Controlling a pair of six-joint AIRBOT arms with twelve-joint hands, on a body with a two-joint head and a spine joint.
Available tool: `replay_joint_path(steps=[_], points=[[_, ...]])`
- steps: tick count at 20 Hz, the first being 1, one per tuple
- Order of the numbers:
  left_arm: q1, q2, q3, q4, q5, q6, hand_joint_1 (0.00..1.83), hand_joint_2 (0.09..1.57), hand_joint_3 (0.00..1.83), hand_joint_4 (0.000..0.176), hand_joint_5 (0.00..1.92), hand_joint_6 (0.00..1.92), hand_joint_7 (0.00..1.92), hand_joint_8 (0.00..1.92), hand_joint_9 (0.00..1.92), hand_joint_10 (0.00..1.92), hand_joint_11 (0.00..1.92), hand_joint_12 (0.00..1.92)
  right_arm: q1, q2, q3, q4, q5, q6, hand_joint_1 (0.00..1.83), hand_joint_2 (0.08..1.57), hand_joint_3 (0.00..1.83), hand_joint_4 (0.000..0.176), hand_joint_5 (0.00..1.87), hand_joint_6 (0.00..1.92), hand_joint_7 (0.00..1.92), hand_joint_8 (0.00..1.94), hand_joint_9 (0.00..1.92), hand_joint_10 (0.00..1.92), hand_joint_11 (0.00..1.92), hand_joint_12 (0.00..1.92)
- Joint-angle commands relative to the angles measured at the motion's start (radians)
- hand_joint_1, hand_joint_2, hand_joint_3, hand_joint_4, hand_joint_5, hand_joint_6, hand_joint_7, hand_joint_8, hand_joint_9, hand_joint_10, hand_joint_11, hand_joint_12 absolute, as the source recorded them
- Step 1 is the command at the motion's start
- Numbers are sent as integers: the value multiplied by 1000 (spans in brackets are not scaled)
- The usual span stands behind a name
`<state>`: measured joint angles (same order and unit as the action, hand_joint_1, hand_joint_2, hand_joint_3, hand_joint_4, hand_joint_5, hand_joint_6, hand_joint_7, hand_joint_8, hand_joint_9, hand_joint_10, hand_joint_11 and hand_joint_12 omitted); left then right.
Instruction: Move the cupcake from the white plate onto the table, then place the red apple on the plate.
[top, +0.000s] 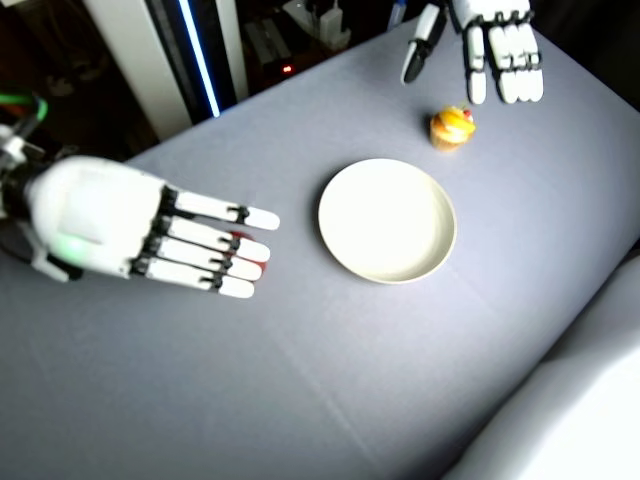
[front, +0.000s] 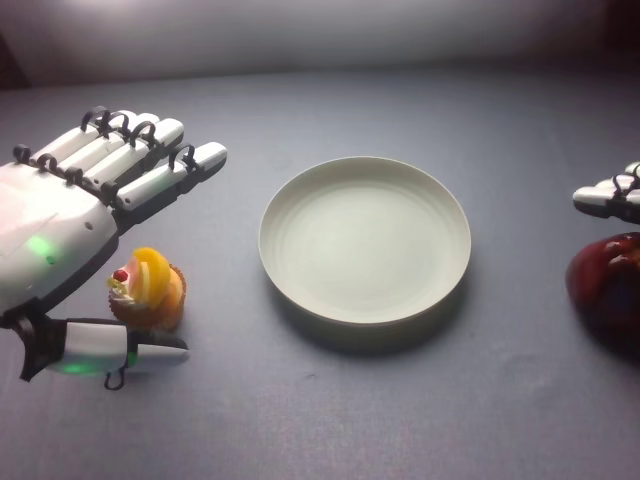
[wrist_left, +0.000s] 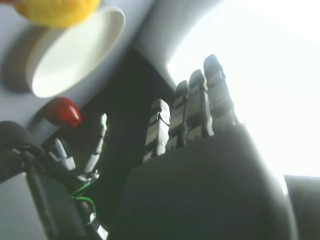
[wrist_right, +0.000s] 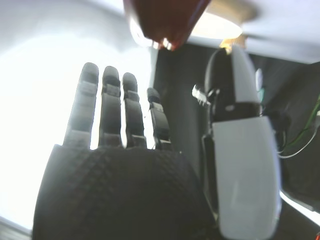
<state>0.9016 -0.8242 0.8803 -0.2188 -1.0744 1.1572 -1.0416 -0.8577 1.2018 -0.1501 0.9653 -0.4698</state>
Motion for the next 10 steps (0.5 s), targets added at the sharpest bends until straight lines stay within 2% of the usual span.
replay_joint_path(steps=[1, 2, 3, 4, 5, 6, 7, 8, 9, 10], points=[[-7, 12, -3, 11, -149, -8, 637, 834, 1, 176, 0, 0, 0, 0, 0, 0, 0, 31, 21, 3, 10, 11, 44, 8, 998, 920, 0, 124, 61, 0, 183, 2, 213, 2, 201, 67], [-5, 13, -4, 13, -157, -13, 673, 841, 3, 154, 1, 0, 0, 0, 0, 0, 0, 15, 43, -6, 20, -18, 2, 9, 1018, 905, 0, 105, 60, 0, 198, 7, 223, 5, 216, 77], [-3, 14, -5, 13, -163, -16, 701, 836, 1, 143, 8, 3, 0, 0, 0, 0, 31, 26, 66, -18, 33, -45, -36, 12, 1035, 900, 0, 94, 61, 1, 212, 11, 235, 9, 227, 84], [-1, 14, -5, 13, -167, -19, 718, 833, 0, 143, 8, 3, 0, 0, 2, 1, 101, 56, 84, -32, 46, -66, -66, 18, 1070, 891, 0, 87, 71, 1, 265, 7, 278, 9, 263, 112], [2, 14, -6, 13, -168, -24, 717, 833, 0, 154, 3, 0, 0, 0, 0, 0, 98, 57, 100, -47, 59, -80, -92, 22, 1077, 880, 0, 79, 129, 0, 335, 4, 388, 16, 364, 192], [3, 14, -7, 13, -168, -26, 723, 836, 1, 158, 2, 0, 0, 0, 9, 3, 147, 81, 112, -57, 70, -86, -111, 22, 1114, 882, 0, 19, 270, 4, 486, 10, 601, 39, 544, 326], [4, 15, -7, 13, -168, -30, 715, 834, 0, 167, 0, 0, 0, 0, 14, 5, 100, 66, 122, -65, 80, -87, -123, 22, 1352, 987, 5, 0, 972, 577, 1147, 274, 1116, 660, 929, 724], [5, 15, -7, 13, -170, -34, 715, 834, 0, 167, 0, 0, 0, 0, 14, 5, 100, 66, 130, -69, 86, -88, -125, 22, 1352, 987, 5, 0, 972, 577, 1147, 274, 1116, 660, 929, 724], [6, 16, -7, 14, -175, -38, 718, 842, 3, 156, 4, 1, 0, 0, 17, 5, 83, 63, 143, -69, 91, -88, -126, 22, 1397, 1039, 0, 0, 1094, 713, 1230, 360, 1069, 1070, 1001, 1009], [7, 17, -7, 16, -178, -41, 705, 833, 0, 169, 0, 0, 3, 1, 11, 2, 75, 62, 157, -69, 96, -88, -125, 22, 1388, 1084, 4, 0, 1041, 661, 1039, 843, 984, 1216, 940, 1179]])
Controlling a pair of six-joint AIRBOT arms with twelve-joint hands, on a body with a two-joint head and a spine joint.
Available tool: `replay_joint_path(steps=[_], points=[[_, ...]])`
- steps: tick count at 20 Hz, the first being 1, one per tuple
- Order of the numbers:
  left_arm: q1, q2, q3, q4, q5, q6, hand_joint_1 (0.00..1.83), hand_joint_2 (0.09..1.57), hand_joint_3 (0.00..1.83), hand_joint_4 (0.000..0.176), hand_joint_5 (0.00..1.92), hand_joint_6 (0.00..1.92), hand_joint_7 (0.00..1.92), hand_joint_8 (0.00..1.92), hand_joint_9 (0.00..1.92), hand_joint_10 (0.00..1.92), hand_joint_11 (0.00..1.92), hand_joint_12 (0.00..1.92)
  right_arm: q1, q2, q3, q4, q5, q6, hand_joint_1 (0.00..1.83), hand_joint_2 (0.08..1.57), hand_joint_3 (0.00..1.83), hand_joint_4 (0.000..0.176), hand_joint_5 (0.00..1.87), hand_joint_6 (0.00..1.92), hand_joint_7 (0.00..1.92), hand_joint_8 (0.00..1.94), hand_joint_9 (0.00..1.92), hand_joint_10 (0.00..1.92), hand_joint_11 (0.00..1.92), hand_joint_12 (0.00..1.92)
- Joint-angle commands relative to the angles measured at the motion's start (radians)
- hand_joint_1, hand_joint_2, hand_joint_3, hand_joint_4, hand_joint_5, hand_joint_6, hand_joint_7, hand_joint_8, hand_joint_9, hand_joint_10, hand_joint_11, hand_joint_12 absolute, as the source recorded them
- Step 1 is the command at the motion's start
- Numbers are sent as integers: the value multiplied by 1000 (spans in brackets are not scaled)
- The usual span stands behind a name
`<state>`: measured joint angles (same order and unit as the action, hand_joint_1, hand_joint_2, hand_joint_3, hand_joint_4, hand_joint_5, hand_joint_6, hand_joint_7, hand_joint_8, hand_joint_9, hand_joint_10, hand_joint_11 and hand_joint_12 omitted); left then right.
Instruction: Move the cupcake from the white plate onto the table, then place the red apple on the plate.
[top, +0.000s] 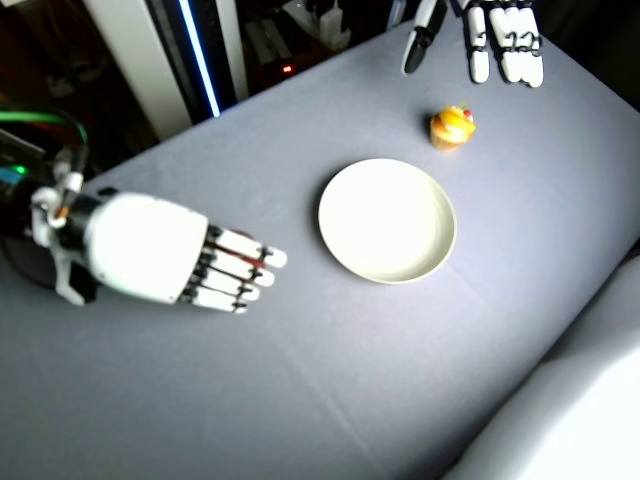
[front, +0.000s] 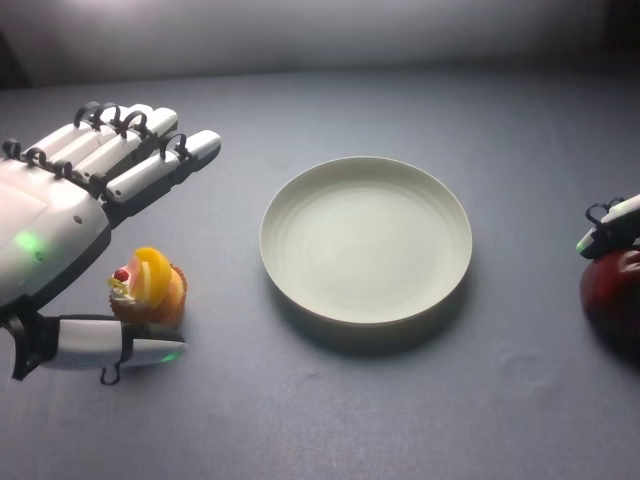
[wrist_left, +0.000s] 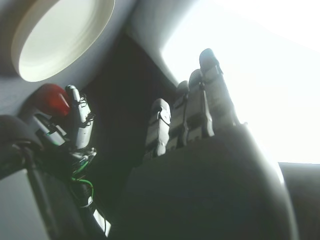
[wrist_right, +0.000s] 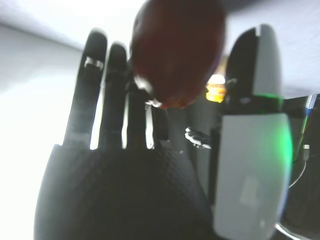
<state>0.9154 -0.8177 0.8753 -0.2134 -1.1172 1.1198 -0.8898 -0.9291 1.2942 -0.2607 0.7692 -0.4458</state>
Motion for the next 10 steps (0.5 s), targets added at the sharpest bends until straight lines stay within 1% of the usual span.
replay_joint_path(steps=[1, 2, 3, 4, 5, 6, 7, 8, 9, 10], points=[[-4, 12, -2, 12, -140, -9, 702, 824, 0, 173, 0, 0, 0, 0, 1, 0, 46, 52, 25, 3, 7, 22, 78, -2, 1389, 1094, 0, 0, 1057, 587, 987, 1022, 976, 1260, 875, 1247], [-4, 12, -3, 12, -142, -10, 702, 824, 0, 173, 0, 0, 0, 0, 1, 0, 46, 52, 35, 3, 7, 21, 88, -2, 1389, 1094, 0, 0, 1057, 587, 987, 1022, 976, 1260, 875, 1247], [-3, 12, -3, 12, -144, -12, 717, 825, 0, 157, 0, 0, 0, 0, 0, 0, 23, 44, 67, -1, 6, 21, 124, -2, 1388, 1099, 0, 0, 1052, 567, 978, 1073, 963, 1283, 837, 1281], [-2, 12, -4, 12, -147, -14, 740, 819, 0, 118, 30, 11, 0, 0, 0, 0, 50, 59, 101, -14, 9, 20, 152, -2, 1389, 1083, 1, 0, 942, 906, 1074, 800, 1015, 1130, 843, 1161], [-1, 12, -4, 12, -149, -16, 740, 819, 0, 118, 30, 11, 0, 0, 0, 0, 50, 59, 129, -27, 14, 14, 162, -2, 1389, 1083, 1, 0, 942, 906, 1074, 800, 1015, 1130, 843, 1161], [0, 12, -4, 12, -151, -18, 747, 824, 0, 96, 42, 13, 2, 1, 16, 6, 69, 69, 179, -51, 27, -11, 165, -2, 1382, 1103, 0, 0, 935, 913, 1024, 927, 940, 1199, 761, 1215], [2, 12, -4, 12, -154, -20, 746, 821, 0, 106, 48, 13, 4, 1, 21, 7, 91, 81, 225, -77, 41, -41, 157, -2, 1256, 1122, 0, 0, 1018, 822, 923, 1158, 754, 999, 473, 1406], [3, 12, -4, 13, -157, -23, 746, 821, 0, 106, 48, 13, 4, 1, 21, 7, 91, 81, 260, -98, 51, -65, 145, -2, 1256, 1122, 0, 0, 1018, 822, 923, 1158, 754, 999, 473, 1406], [3, 12, -4, 16, -161, -26, 745, 819, 0, 118, 47, 10, 5, 1, 25, 7, 112, 94, 301, -130, 64, -101, 122, 1, 1260, 1105, 0, 0, 1069, 678, 975, 1173, 849, 995, 627, 1461], [3, 11, -6, 20, -169, -28, 771, 817, 0, 142, 31, 1, 0, 0, 1, 0, 98, 94, 379, -193, 96, -180, 58, 14, 1299, 1049, 0, 0, 1079, 678, 1214, 745, 1110, 863, 870, 1254]])
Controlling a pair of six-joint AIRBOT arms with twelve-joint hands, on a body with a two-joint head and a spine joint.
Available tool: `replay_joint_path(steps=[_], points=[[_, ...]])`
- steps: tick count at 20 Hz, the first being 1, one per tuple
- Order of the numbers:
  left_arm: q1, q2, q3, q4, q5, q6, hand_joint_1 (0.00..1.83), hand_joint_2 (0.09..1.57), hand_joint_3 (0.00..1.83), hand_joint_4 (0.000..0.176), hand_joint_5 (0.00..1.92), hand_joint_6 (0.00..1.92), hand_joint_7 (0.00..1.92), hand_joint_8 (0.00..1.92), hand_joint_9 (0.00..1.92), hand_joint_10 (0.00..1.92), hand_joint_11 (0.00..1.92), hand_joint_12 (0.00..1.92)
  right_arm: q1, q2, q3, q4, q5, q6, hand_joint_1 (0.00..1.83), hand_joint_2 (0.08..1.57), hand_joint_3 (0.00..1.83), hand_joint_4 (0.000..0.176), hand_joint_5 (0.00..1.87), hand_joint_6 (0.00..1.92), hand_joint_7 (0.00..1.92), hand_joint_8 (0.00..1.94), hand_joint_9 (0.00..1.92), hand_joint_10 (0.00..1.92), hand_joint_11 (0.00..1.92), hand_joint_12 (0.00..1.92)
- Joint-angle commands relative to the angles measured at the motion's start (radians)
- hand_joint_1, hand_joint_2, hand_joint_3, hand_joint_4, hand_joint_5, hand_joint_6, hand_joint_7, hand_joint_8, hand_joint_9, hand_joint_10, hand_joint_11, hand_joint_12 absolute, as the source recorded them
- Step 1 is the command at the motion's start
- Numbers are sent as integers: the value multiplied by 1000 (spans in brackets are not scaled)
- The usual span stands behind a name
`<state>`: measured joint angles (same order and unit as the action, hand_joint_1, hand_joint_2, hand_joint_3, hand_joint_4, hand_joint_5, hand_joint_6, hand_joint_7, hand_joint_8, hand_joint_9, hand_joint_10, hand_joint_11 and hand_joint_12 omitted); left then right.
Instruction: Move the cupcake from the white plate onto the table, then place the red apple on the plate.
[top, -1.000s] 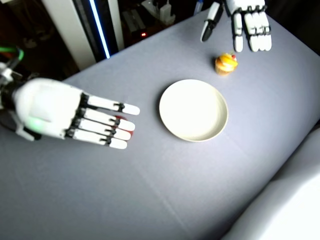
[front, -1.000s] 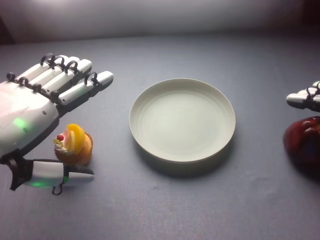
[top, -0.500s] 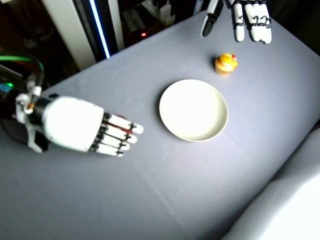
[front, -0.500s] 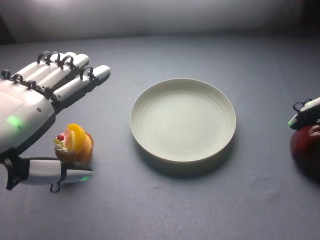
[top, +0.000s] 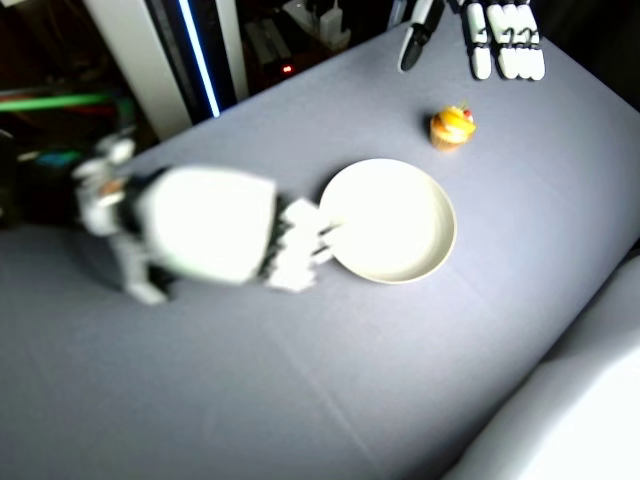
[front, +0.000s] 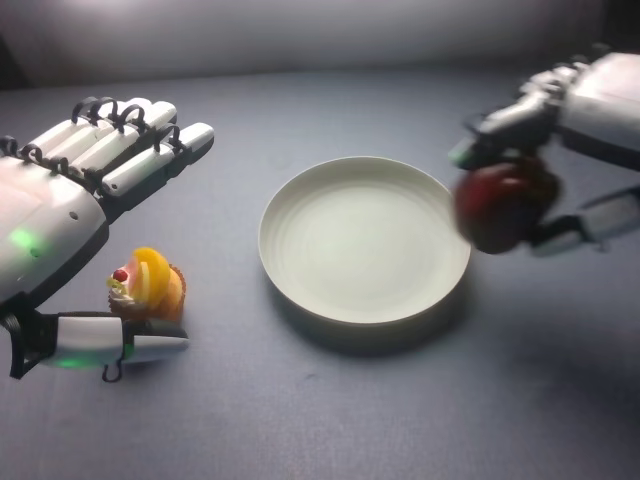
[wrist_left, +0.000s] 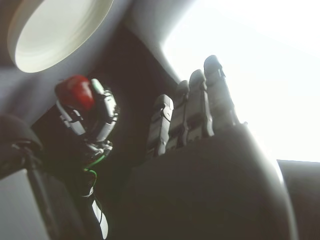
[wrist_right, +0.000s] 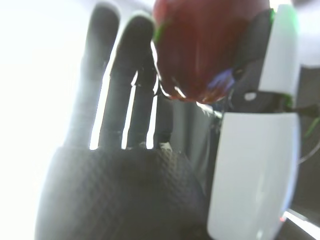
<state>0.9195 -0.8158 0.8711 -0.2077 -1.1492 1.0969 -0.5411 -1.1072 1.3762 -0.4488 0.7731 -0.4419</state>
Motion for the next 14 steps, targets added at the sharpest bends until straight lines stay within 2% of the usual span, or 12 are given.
replay_joint_path(steps=[1, 2, 4, 5, 7, 8, 9, 10, 11, 12, 13, 14], points=[[-1, 9, -2, 14, -137, -5, 771, 817, 0, 142, 31, 1, 0, 0, 1, 0, 98, 94, 33, -17, 15, 5, 51, 12, 1299, 1049, 0, 0, 1079, 678, 1214, 745, 1110, 863, 870, 1254], [-1, 9, -2, 16, -140, -5, 788, 821, 0, 147, 33, 3, 0, 0, 0, 0, 112, 109, 70, -55, 40, -46, 7, 26, 1395, 1023, 1, 0, 1077, 812, 1299, 342, 1122, 866, 895, 921], [-1, 8, -2, 18, -138, -5, 804, 822, 0, 141, 37, 3, 0, 0, 0, 0, 114, 116, 99, -121, 79, -91, -51, 33, 1394, 1037, 0, 0, 1028, 940, 1266, 353, 1112, 847, 881, 822], [-2, 8, -1, 19, -137, -5, 810, 829, 0, 140, 37, 1, 0, 0, 0, 0, 56, 267, 102, -141, 92, -100, -70, 33, 1402, 1022, 2, 0, 1052, 874, 1317, 263, 1147, 817, 950, 782], [-7, 1, 2, 19, -134, -5, 833, 801, 0, 171, 2, 0, 0, 0, 0, 0, 1, 222, 107, -191, 124, -132, -139, 33, 1405, 1015, 0, 0, 1123, 647, 1386, 132, 1130, 950, 923, 988], [-12, -4, 6, 19, -134, -5, 811, 784, 0, 175, 0, 0, 0, 0, 0, 0, 0, 120, 107, -211, 139, -147, -170, 33, 1318, 989, 4, 0, 1262, 380, 1382, 351, 1252, 646, 970, 1035], [-20, -11, 12, 21, -133, -5, 795, 786, 0, 176, 0, 0, 0, 0, 0, 0, 0, 9, 107, -235, 155, -162, -195, 33, 1292, 1048, 1, 0, 1279, 182, 1120, 986, 1187, 865, 922, 1389], [-26, -16, 15, 22, -131, -5, 789, 800, 6, 176, 0, 0, 0, 0, 0, 0, 0, 1, 107, -244, 160, -168, -202, 33, 1285, 1068, 5, 0, 1179, 353, 1073, 1074, 1096, 994, 873, 1473], [-30, -21, 18, 24, -128, -5, 789, 800, 6, 176, 0, 0, 0, 0, 0, 0, 0, 1, 107, -249, 161, -178, -205, 33, 1285, 1068, 5, 0, 1179, 353, 1073, 1074, 1096, 994, 873, 1473], [-31, -23, 19, 25, -128, -5, 779, 808, 9, 176, 0, 0, 0, 0, 0, 0, 0, 0, 108, -249, 160, -181, -205, 33, 1194, 1002, 0, 0, 947, 106, 891, 570, 912, 891, 730, 1422], [-31, -23, 18, 25, -130, -5, 763, 815, 11, 176, 0, 0, 0, 0, 0, 0, 0, 0, 110, -248, 158, -184, -205, 33, 1046, 940, 0, 81, 629, 20, 569, 146, 711, 594, 547, 1319], [-30, -23, 18, 25, -131, -6, 756, 812, 7, 176, 0, 0, 0, 0, 0, 0, 4, 2, 111, -248, 154, -184, -205, 33, 893, 831, 0, 172, 164, 0, 194, 5, 344, 76, 71, 1060]])
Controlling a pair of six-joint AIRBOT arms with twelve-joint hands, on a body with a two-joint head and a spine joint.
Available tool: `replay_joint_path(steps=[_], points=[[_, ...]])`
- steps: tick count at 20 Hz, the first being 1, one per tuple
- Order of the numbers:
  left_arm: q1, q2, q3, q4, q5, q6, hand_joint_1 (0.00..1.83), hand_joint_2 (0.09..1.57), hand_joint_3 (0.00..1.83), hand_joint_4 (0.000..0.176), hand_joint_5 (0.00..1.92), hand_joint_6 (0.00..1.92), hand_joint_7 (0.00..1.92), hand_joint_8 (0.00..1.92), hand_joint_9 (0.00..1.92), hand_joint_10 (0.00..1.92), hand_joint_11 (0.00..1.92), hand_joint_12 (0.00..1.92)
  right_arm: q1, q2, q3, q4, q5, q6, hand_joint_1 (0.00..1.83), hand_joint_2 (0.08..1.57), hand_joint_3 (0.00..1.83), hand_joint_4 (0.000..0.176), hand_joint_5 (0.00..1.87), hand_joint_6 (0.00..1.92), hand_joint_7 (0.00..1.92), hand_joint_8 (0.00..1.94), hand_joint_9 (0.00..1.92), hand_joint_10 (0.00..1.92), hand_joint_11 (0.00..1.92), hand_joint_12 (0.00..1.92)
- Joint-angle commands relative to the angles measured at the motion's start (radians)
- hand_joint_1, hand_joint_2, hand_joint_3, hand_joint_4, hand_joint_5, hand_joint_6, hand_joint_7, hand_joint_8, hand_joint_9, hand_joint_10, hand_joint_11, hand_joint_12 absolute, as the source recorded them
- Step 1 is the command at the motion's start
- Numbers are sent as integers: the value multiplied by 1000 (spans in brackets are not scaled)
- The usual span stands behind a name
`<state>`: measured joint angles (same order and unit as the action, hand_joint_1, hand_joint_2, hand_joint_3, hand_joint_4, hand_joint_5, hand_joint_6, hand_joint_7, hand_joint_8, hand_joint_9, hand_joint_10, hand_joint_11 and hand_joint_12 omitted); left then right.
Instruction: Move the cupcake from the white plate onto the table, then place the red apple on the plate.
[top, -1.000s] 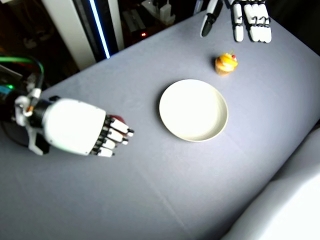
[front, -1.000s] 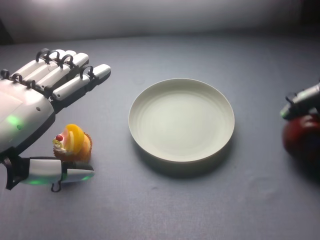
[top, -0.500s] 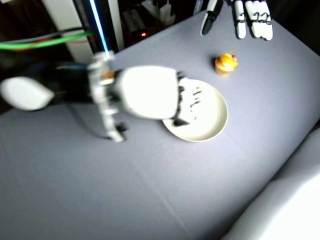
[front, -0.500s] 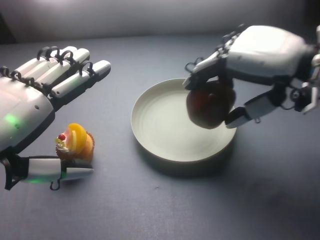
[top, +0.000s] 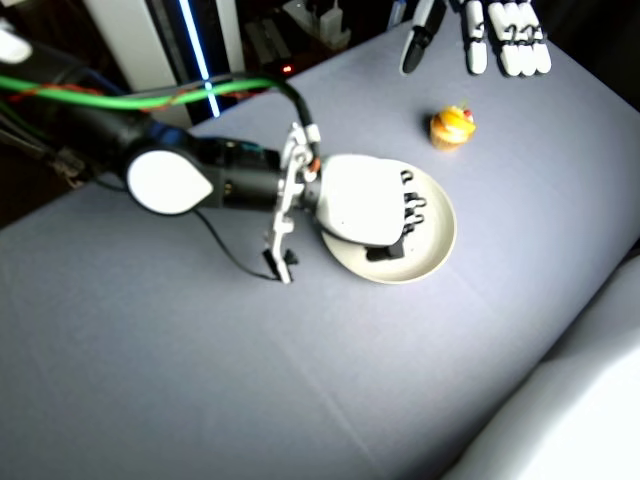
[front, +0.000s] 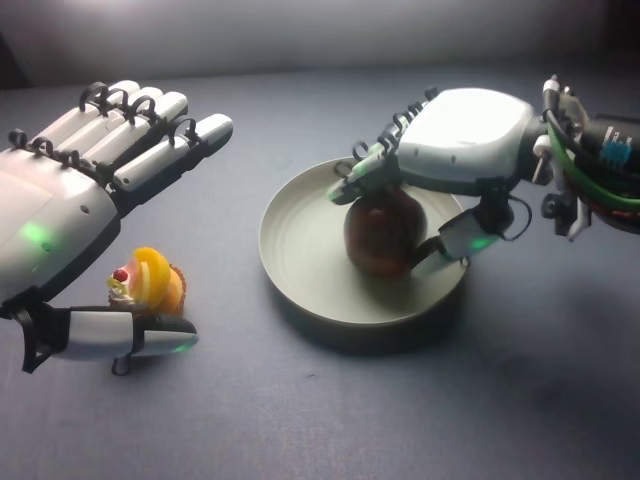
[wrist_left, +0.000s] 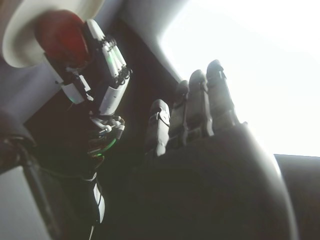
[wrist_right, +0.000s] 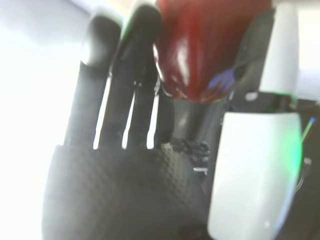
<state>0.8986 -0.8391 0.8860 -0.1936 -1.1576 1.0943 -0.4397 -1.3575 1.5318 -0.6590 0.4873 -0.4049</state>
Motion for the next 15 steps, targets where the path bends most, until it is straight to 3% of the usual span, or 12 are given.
replay_joint_path(steps=[1, 2, 3, 4, 7, 8, 9, 10, 12, 13, 15], points=[[-8, 0, 3, 10, -124, -4, 767, 814, 7, 176, 0, 0, 0, 0, 0, 0, 0, 0, 11, 3, -8, 31, 83, -4, 861, 832, 2, 175, 32, 0, 41, 0, 249, 14, 13, 1040], [-6, 0, 2, 10, -127, -6, 767, 814, 7, 176, 0, 0, 0, 0, 0, 0, 0, 0, 10, 3, -15, 41, 88, -4, 861, 832, 2, 175, 32, 0, 41, 0, 249, 14, 13, 1040], [-3, 0, 2, 9, -131, -11, 759, 821, 9, 176, 0, 0, 0, 0, 0, 0, 4, 2, 10, 3, -25, 55, 97, -4, 882, 836, 0, 176, 6, 0, 7, 0, 49, 2, 2, 247], [3, 1, 1, 5, -140, -22, 776, 834, 12, 176, 0, 0, 0, 0, 0, 0, 0, 0, 10, 9, -33, 64, 104, -4, 844, 840, 1, 176, 0, 0, 0, 0, 1, 0, 0, 9], [31, 8, -6, -20, -192, -44, 776, 840, 12, 176, 0, 0, 0, 0, 0, 0, 0, 0, -16, 107, -80, 182, 221, -4, 871, 819, 0, 176, 0, 0, 0, 0, 0, 0, 0, 0], [42, 10, -11, -27, -217, -49, 820, 846, 11, 176, 0, 0, 0, 0, 0, 0, 0, 0, -45, 152, -114, 236, 296, -4, 693, 734, 0, 176, 0, 0, 0, 0, 0, 0, 0, 0], [50, 11, -13, -31, -234, -56, 820, 846, 11, 176, 0, 0, 0, 0, 0, 0, 0, 0, -65, 182, -137, 267, 356, -4, 693, 734, 0, 176, 0, 0, 0, 0, 0, 0, 0, 0], [69, 13, -16, -40, -269, -71, 832, 839, 5, 176, 0, 0, 0, 0, 0, 0, 3, 1, -105, 232, -180, 317, 447, -4, 605, 730, 0, 176, 0, 0, 0, 0, 0, 0, 0, 0], [98, 17, -24, -56, -318, -84, 811, 838, 3, 176, 0, 0, 0, 0, 0, 0, 13, 6, -175, 298, -235, 392, 586, -5, 602, 745, 3, 176, 0, 0, 0, 0, 0, 0, 0, 0], [108, 18, -28, -65, -333, -86, 793, 838, 3, 176, 0, 0, 0, 0, 0, 0, 29, 13, -206, 319, -253, 421, 638, -6, 692, 709, 0, 176, 0, 0, 0, 0, 0, 0, 0, 0], [152, 13, -32, -92, -392, -132, 806, 840, 3, 176, 0, 0, 0, 0, 0, 0, 37, 17, -329, 363, -306, 528, 824, -7, 682, 697, 0, 176, 0, 0, 0, 0, 0, 0, 0, 0]])
